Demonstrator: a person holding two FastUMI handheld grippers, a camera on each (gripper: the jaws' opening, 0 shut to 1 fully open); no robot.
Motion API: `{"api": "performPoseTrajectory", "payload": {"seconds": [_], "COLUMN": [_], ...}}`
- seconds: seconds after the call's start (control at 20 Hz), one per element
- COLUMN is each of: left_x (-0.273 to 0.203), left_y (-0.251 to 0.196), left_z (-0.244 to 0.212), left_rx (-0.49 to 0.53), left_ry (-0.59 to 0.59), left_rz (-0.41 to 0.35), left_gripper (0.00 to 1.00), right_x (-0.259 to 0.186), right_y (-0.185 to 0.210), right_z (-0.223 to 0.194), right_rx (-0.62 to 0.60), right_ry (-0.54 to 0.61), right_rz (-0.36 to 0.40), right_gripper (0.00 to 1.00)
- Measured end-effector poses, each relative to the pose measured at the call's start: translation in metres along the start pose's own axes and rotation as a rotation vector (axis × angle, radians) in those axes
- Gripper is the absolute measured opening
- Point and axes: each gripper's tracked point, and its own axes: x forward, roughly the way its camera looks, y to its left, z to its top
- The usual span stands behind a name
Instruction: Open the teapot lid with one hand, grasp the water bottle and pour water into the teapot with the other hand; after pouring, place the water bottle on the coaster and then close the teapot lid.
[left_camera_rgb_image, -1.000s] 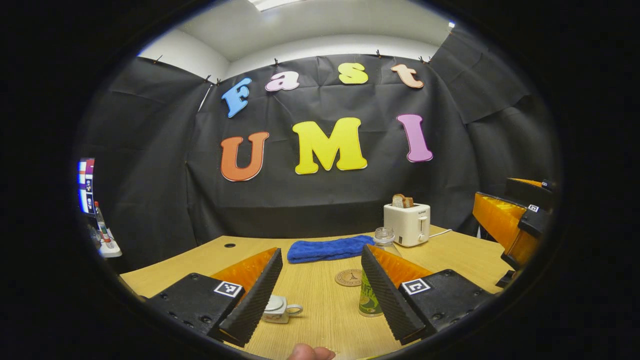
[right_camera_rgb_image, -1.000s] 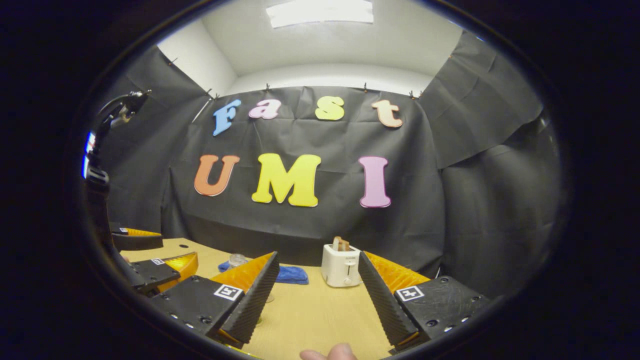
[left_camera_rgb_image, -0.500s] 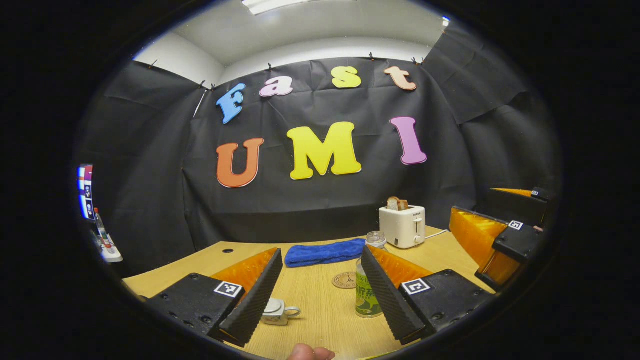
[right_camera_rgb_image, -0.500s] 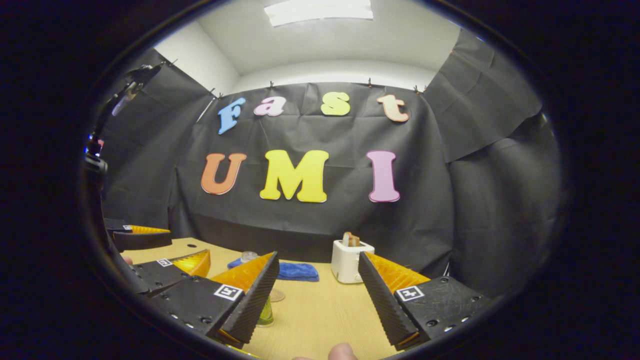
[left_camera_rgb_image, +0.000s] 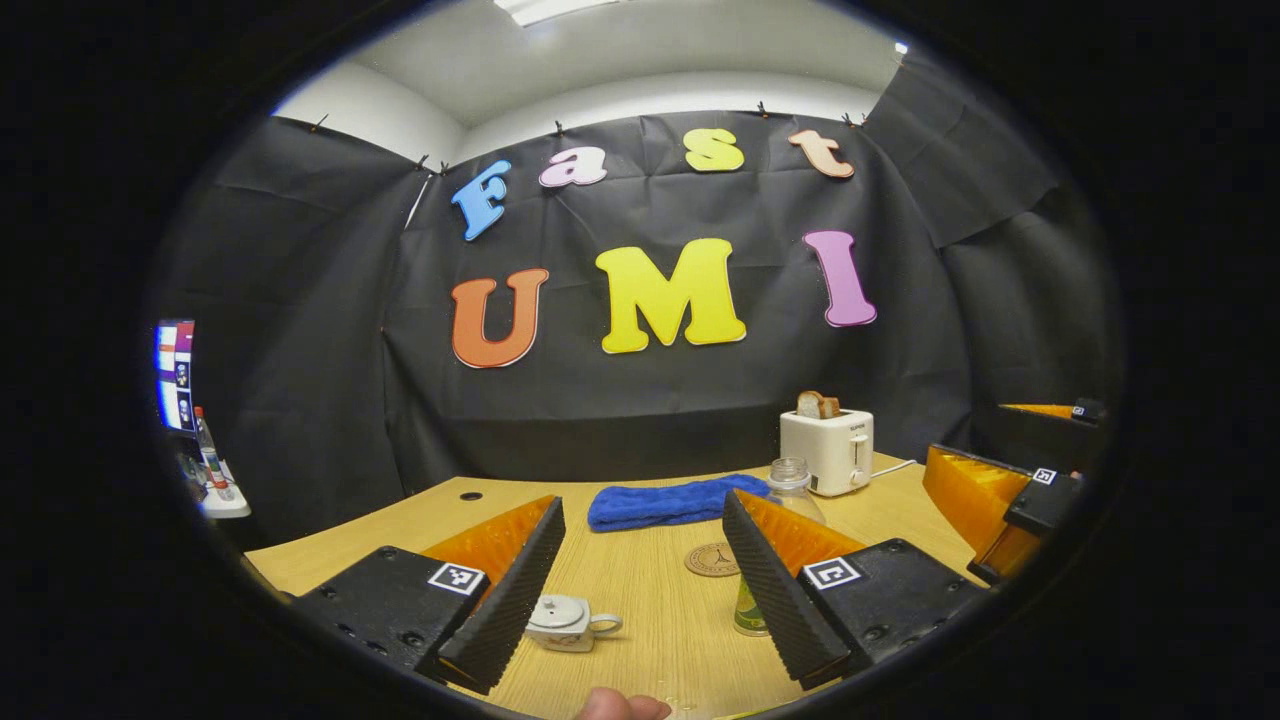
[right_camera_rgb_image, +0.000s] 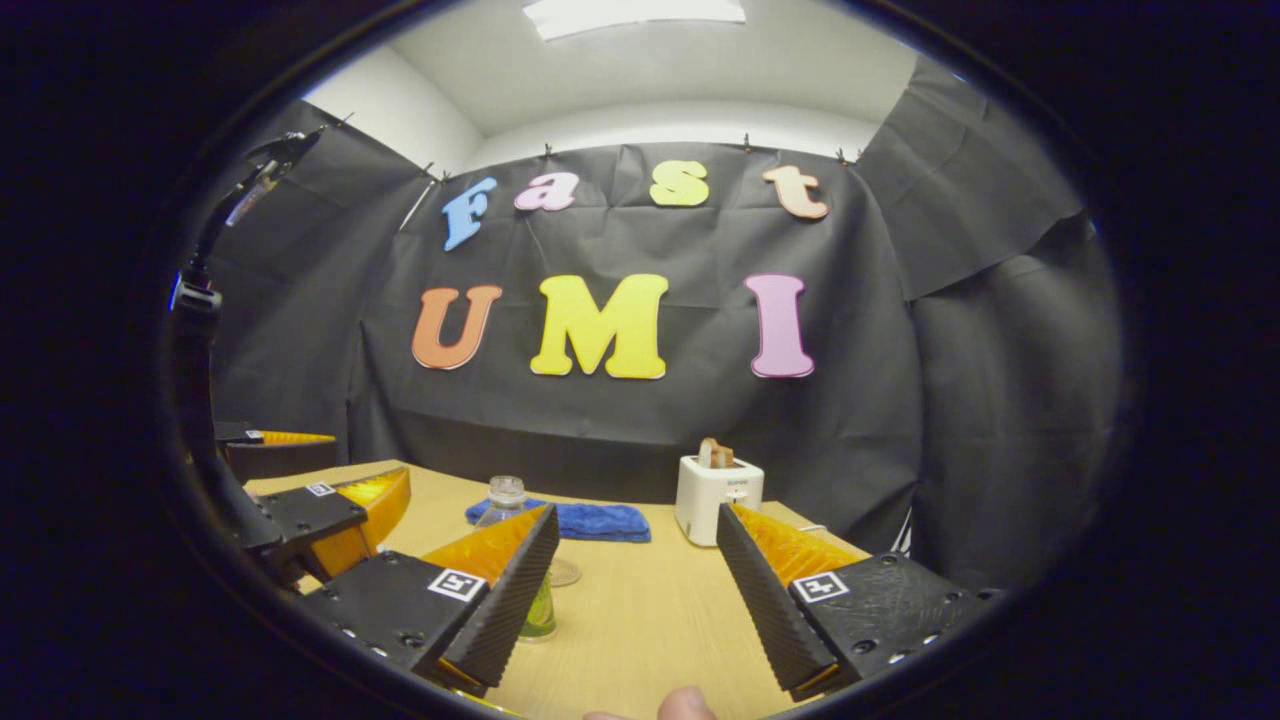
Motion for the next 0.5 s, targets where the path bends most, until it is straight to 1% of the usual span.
{"api": "performPoseTrajectory", "payload": {"seconds": [0.2,0.25,0.35,0.4,0.5], "left_x": [0.005,0.006,0.007,0.008,0.01], "left_y": [0.007,0.007,0.008,0.009,0.008], "left_z": [-0.008,-0.01,-0.012,-0.014,-0.021], "left_rx": [0.0,-0.002,0.004,0.006,0.01], "left_ry": [0.012,0.015,0.018,0.023,0.037], "left_rz": [0.02,0.022,0.028,0.031,0.035], "left_gripper": [0.99,0.99,0.99,0.99,0.99], "right_x": [0.007,0.009,0.011,0.012,0.015], "right_y": [-0.005,-0.003,0.003,0.006,0.009], "right_z": [-0.004,-0.006,-0.007,-0.007,-0.009], "right_rx": [0.014,0.009,0.011,0.014,0.017], "right_ry": [0.003,0.012,0.017,0.012,0.006], "right_rz": [-0.005,0.001,0.019,0.031,0.052], "right_gripper": [0.95,0.96,0.95,0.97,0.95]}}
